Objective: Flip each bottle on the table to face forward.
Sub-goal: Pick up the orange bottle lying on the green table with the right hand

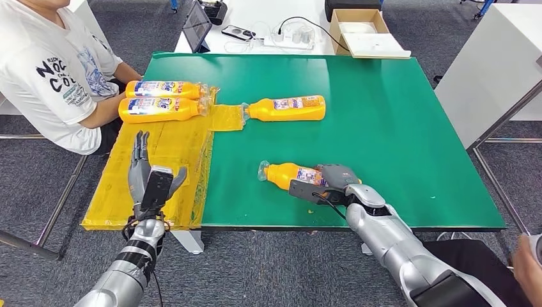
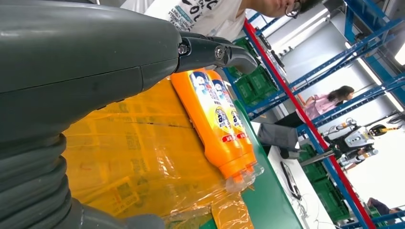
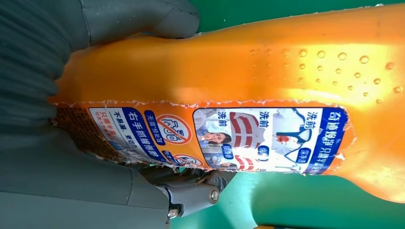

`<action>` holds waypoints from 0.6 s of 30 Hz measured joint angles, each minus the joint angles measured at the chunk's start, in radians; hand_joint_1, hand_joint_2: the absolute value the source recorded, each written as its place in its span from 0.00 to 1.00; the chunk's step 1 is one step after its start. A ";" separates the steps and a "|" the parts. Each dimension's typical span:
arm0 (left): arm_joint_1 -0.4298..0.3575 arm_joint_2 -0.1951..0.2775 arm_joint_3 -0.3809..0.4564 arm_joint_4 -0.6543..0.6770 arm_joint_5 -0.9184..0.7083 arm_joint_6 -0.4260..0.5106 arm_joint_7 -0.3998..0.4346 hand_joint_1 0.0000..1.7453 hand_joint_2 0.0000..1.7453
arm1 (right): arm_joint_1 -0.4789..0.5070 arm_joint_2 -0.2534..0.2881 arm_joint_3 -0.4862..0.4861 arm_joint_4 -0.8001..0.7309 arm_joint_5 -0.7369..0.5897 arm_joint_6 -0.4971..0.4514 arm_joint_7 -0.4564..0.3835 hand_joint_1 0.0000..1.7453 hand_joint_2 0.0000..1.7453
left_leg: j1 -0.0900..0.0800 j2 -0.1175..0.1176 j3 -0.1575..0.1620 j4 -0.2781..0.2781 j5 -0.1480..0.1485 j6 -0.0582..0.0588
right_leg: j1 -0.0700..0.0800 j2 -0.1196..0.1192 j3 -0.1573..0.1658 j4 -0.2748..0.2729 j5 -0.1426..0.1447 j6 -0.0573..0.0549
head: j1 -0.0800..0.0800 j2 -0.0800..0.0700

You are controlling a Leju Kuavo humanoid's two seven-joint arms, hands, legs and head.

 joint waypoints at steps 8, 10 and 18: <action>0.020 -0.035 0.001 -0.029 0.110 -0.246 0.025 0.00 1.00 | 0.160 0.037 -0.125 -0.184 -0.086 -0.285 -0.120 1.00 1.00 | 0.000 -0.001 -0.003 0.000 0.000 0.000 | 0.000 0.000 -0.002 0.000 0.000 0.000 | 0.000 0.000; 0.034 -0.053 0.001 -0.054 0.155 -0.348 0.057 0.00 1.00 | 0.227 0.068 -0.184 -0.286 -0.055 -0.401 -0.158 1.00 1.00 | 0.000 -0.001 -0.006 0.000 0.000 0.000 | 0.000 0.000 -0.005 0.000 0.000 0.000 | 0.000 0.000; 0.071 -0.110 -0.042 -0.168 0.287 -0.704 0.133 0.00 1.00 | 0.354 0.162 -0.379 -0.549 0.046 -0.743 -0.366 1.00 1.00 | -0.001 0.000 -0.010 0.000 0.000 0.000 | -0.001 0.000 -0.009 0.000 0.000 0.000 | 0.000 0.000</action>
